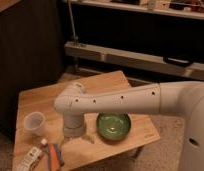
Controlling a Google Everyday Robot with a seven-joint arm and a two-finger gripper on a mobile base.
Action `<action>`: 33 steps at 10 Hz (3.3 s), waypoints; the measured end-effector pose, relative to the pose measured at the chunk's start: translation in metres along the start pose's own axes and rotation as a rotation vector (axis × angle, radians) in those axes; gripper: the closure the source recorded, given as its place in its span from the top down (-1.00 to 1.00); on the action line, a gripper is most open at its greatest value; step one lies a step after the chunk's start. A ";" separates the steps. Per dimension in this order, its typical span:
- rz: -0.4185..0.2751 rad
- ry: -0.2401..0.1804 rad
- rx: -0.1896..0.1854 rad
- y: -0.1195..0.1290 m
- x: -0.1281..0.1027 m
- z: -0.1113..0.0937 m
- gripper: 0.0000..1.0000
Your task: Stand the bottle upright
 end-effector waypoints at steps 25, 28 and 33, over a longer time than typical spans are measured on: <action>0.001 0.016 0.031 0.003 0.006 -0.006 0.60; 0.054 0.090 0.141 0.012 0.038 -0.040 0.60; 0.232 0.001 0.396 0.017 0.084 -0.054 0.60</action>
